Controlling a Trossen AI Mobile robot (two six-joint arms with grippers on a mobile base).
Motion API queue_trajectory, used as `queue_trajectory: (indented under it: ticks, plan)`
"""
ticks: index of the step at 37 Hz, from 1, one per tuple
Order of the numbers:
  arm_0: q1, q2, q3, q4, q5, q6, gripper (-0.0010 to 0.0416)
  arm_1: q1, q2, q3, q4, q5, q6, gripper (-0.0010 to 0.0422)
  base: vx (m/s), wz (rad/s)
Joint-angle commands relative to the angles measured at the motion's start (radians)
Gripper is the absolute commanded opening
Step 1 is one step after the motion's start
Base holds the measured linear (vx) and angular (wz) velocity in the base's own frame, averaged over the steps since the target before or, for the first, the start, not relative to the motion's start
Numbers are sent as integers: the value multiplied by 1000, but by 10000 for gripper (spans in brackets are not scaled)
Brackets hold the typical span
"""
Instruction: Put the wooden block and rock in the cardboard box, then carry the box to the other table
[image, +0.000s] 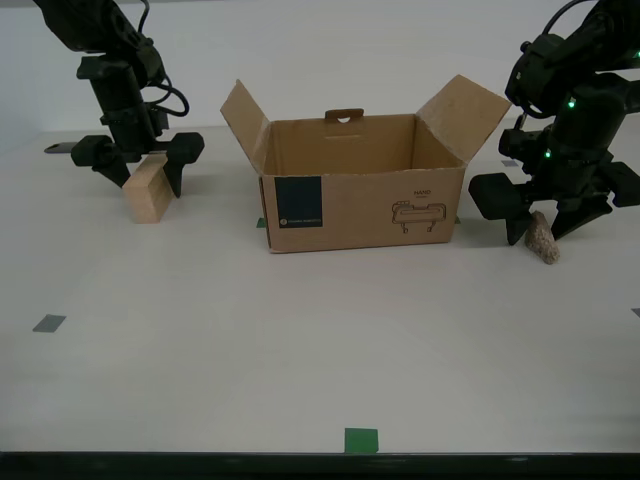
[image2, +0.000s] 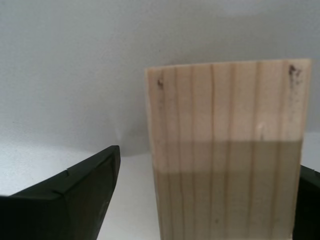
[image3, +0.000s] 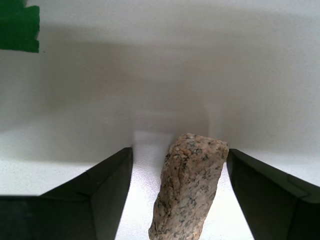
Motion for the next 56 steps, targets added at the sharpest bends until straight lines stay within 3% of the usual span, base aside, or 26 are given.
queue_trajectory:
  ticks: [1,8,13,19,26,56]
  plan:
    - [0,1,0,2,5,1,229,-1,0,0,-3,2,-3,306,0,0]
    - [0,1,0,3,5,1,171,0,0,0,-4,2,-17,216,0,0]
    - [0,1,0,2,5,2,116,0,0,0,-7,3,-35,125,0,0]
    - [0,1,0,0,5,2,60,0,0,0,-7,52,-40,-6,0,0]
    - [0,1,0,-9,4,5,-6,0,0,0,-10,55,-46,-4,0,0]
    - [0,-38,0,-74,4,20,-1,0,-69,0,-51,55,-33,-1,0,0]
